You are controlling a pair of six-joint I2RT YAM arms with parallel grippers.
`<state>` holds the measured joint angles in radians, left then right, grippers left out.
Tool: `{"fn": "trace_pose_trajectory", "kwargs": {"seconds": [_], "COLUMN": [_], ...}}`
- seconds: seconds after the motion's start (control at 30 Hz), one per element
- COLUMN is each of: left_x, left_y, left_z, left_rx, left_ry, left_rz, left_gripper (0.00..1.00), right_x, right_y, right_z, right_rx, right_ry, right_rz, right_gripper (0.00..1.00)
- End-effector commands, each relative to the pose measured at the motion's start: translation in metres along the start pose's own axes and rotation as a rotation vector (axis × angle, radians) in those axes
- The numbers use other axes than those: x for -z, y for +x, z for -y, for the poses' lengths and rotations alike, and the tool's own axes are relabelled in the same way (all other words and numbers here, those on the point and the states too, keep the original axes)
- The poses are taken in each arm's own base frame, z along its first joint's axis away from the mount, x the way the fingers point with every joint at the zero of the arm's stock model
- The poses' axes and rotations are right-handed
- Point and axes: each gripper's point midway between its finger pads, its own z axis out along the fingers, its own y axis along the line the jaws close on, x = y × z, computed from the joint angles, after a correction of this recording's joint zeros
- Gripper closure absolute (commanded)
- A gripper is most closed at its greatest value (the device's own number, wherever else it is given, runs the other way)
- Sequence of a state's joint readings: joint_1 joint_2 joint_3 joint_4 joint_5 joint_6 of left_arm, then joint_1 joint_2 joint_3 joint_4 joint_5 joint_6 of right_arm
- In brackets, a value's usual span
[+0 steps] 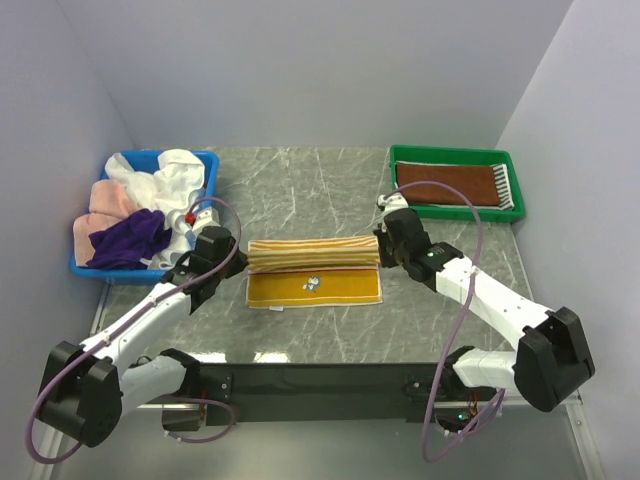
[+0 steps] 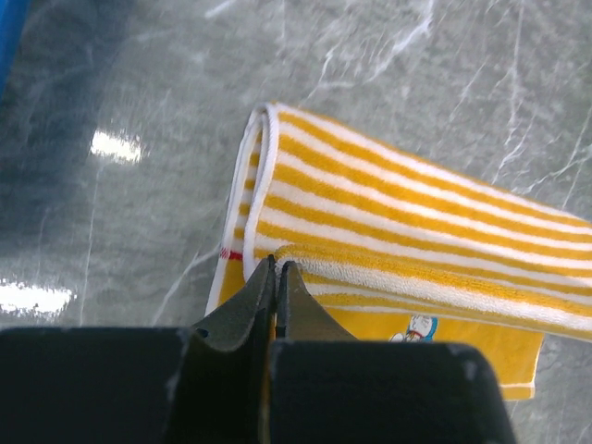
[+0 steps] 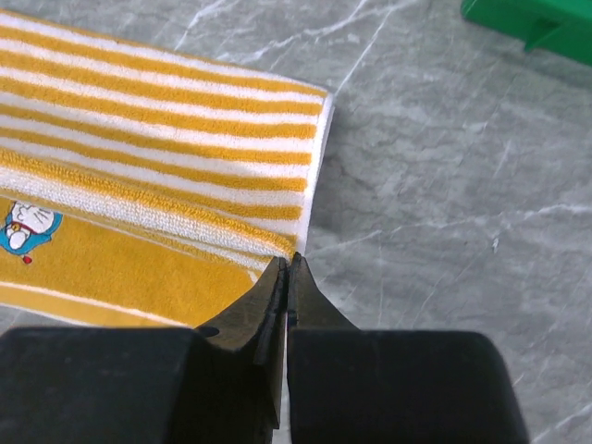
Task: Fold and stack the towels
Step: Fold the towel
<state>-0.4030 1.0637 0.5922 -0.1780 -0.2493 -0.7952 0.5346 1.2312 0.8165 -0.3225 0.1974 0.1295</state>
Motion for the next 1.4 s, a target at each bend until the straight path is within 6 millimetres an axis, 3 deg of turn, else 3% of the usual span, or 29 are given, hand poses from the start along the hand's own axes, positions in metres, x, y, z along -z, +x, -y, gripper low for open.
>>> {"fn": "trace_pose_trajectory", "kwargs": {"seconds": [0.0,0.3,0.47,0.73,1.07,1.2,1.37], "left_x": [0.002,0.003,0.002,0.011,0.000,-0.001,0.005], "left_y": [0.002,0.009,0.012,0.005,0.034,0.042,0.036], "left_z": [-0.040,-0.046,-0.053,-0.051,-0.052,-0.059,-0.060], "left_rx": [-0.009,-0.011,-0.014,-0.016,-0.012,0.003,0.048], "left_ry": [-0.159,-0.202,-0.249,-0.238,-0.221,-0.253,-0.250], "left_rz": [0.021,-0.021,-0.041,-0.023,-0.129,-0.152,-0.102], "left_gripper": [0.99,0.99,0.99,0.99,0.94,0.92,0.91], "right_x": [0.008,0.009,0.010,0.014,-0.001,-0.006,-0.006], "right_y": [0.018,0.029,0.049,0.056,0.078,0.085,0.086], "right_z": [0.032,0.036,0.033,0.038,0.044,0.038,0.025], "right_rx": [0.016,0.101,0.121,0.140,0.220,0.264,0.301], "right_ry": [0.147,0.194,0.180,0.217,0.277,0.265,0.241], "right_rz": [-0.068,-0.193,-0.301,-0.343,-0.449,-0.480,-0.478], "right_gripper": [1.00,1.00,1.00,1.00,1.00,0.97,0.93]}}
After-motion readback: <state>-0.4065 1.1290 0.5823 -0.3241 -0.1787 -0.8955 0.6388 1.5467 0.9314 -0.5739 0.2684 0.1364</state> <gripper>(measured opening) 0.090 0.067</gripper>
